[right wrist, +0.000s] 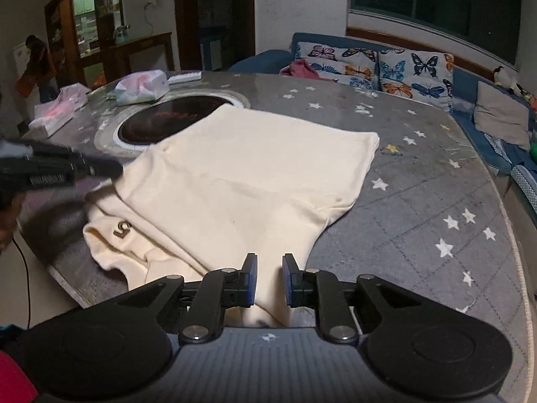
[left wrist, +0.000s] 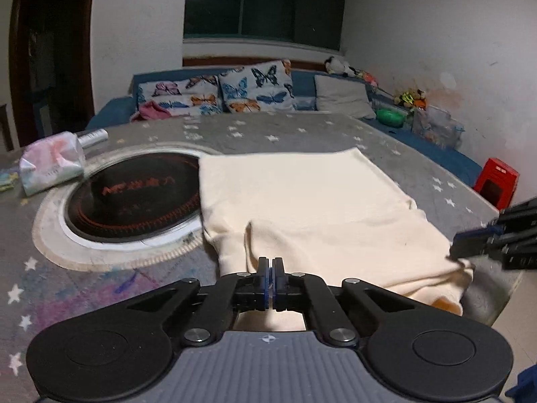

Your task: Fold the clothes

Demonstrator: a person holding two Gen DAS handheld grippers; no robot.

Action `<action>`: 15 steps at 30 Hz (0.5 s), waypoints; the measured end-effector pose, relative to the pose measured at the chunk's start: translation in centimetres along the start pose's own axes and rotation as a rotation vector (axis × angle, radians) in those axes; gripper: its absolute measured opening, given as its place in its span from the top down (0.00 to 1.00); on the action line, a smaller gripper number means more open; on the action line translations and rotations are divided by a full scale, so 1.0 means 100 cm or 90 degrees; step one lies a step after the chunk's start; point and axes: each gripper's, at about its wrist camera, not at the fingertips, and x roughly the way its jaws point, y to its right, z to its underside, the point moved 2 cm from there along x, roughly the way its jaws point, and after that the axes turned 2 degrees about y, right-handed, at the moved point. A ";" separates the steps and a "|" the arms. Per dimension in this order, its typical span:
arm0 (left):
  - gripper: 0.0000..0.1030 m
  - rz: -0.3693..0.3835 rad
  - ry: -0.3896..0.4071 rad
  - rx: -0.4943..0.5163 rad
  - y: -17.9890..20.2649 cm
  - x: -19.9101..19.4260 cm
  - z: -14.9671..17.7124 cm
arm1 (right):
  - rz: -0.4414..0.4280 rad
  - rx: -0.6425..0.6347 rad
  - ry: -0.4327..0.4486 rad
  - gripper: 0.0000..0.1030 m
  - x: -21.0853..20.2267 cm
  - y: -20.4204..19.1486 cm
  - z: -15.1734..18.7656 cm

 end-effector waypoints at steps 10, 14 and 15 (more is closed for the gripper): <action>0.95 0.005 -0.031 0.005 -0.004 0.000 -0.007 | 0.000 -0.017 0.013 0.84 0.003 0.003 -0.011; 0.91 0.029 -0.020 0.004 0.003 0.010 -0.019 | 0.007 -0.020 0.023 0.84 0.013 0.007 -0.021; 0.91 0.038 -0.019 0.005 0.005 0.015 -0.022 | 0.007 -0.016 0.026 0.84 0.016 0.009 -0.024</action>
